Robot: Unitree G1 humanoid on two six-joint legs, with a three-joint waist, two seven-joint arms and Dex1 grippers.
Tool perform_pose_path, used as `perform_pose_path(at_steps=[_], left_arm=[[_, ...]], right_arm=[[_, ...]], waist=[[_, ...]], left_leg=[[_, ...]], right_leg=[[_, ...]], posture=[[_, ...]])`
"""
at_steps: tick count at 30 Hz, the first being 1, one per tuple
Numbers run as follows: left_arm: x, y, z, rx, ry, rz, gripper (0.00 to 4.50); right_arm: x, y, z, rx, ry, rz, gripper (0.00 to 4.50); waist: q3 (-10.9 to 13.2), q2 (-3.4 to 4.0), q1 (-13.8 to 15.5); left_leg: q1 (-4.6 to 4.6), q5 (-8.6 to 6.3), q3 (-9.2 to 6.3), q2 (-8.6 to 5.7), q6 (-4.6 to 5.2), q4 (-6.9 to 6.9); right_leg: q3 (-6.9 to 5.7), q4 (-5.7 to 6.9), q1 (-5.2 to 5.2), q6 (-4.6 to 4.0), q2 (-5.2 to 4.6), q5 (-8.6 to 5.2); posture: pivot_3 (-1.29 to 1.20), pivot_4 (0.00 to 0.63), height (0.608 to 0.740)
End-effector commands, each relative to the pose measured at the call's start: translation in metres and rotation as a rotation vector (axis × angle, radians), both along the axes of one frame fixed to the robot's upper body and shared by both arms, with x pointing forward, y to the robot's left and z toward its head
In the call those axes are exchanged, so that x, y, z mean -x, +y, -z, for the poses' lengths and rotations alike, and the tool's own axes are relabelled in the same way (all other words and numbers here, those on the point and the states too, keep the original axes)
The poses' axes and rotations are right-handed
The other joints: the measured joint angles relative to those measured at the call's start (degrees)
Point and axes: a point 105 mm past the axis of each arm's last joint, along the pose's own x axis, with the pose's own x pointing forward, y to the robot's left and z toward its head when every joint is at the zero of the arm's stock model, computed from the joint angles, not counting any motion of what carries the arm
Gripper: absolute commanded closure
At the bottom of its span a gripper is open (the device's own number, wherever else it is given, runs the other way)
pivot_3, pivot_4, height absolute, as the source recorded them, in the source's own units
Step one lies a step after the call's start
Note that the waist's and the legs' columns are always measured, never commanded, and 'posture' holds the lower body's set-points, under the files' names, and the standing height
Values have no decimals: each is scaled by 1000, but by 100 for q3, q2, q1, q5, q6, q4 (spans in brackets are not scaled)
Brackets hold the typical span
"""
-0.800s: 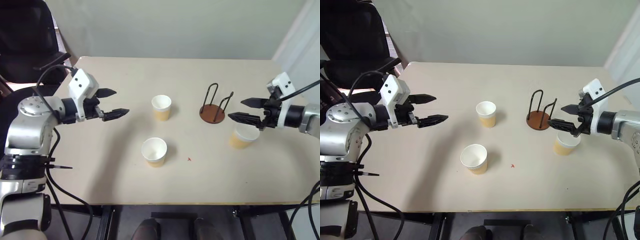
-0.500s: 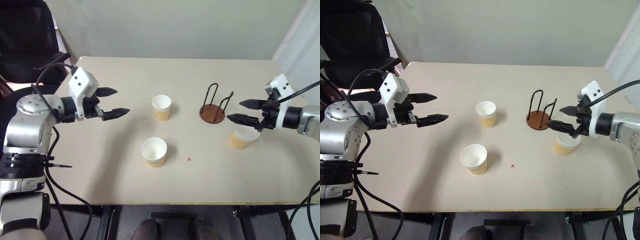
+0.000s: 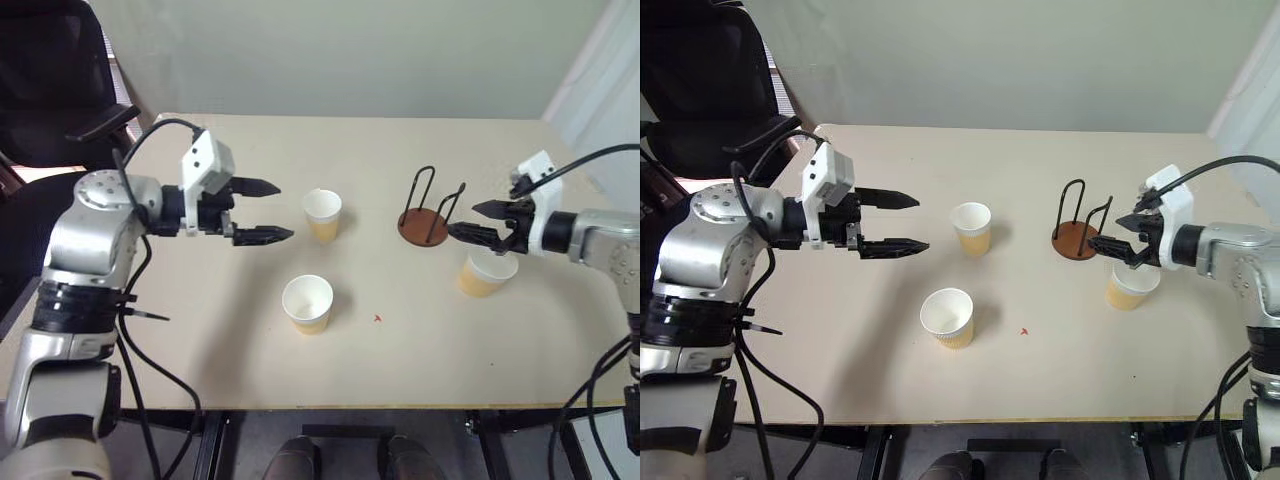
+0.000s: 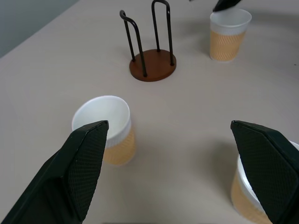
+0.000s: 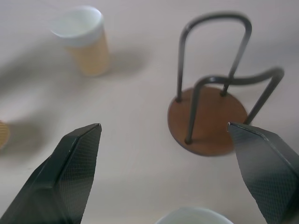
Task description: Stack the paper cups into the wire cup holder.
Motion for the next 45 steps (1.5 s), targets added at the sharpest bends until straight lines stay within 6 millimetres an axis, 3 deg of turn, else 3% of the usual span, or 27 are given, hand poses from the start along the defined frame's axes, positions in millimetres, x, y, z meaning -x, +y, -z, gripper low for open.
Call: perform_pose_path(at_steps=[1, 23, 26, 33, 37, 42, 45], left_arm=[[0, -1, -12, -6, -58, 11, 0], [-2, 2, -8, 9, -80, -12, 0], [-2, 2, -7, 6, -80, -13, 0], [-2, 2, -5, 6, -81, -11, 0], [-1, 2, -4, 6, -76, -8, 0], [7, 6, -4, -14, -36, 25, 0], [19, 7, -5, -37, -2, 78, 0]], right_arm=[[-7, 0, -9, 25, -46, 16, 32], [-51, 24, -2, -19, -68, 103, 32], [-54, 25, 1, -19, -68, 118, 580], [-56, 26, 5, -23, -68, 141, 3213], [-55, 23, -1, -35, -77, 146, 4460], [-41, 23, -27, -27, -126, 75, 4460], [-19, 34, -43, 16, -171, -64, 4460]], waist=[[0, 0, -8], [0, 1, -29], [0, 0, -29], [0, 1, -28], [-1, 0, -29], [0, 1, -27], [0, 1, -25]], left_leg=[[0, 0, 0, 0, 0, -1], [-14, 0, -3, 0, 0, -1], [-21, 0, -6, 0, -1, -1], [-37, 2, -4, 0, -3, -1], [-41, 2, -4, -1, -3, 0], [-48, 4, -5, -1, -7, 0], [-67, 5, -4, 0, -10, -2]], right_leg=[[0, -1, 0, 0, 0, 0], [-4, -6, -14, 0, 0, 0], [-5, -4, -23, -1, 0, 0], [-6, -5, -41, 0, 0, 0], [-6, -6, -42, 0, 0, 0], [-6, -4, -51, 0, 0, 0], [-9, -5, -68, 0, 0, 0]], posture=[[0, 150, 740], [0, 150, 740], [0, 150, 740], [0, 150, 740], [0, 150, 740], [0, 150, 740], [0, 150, 740]])
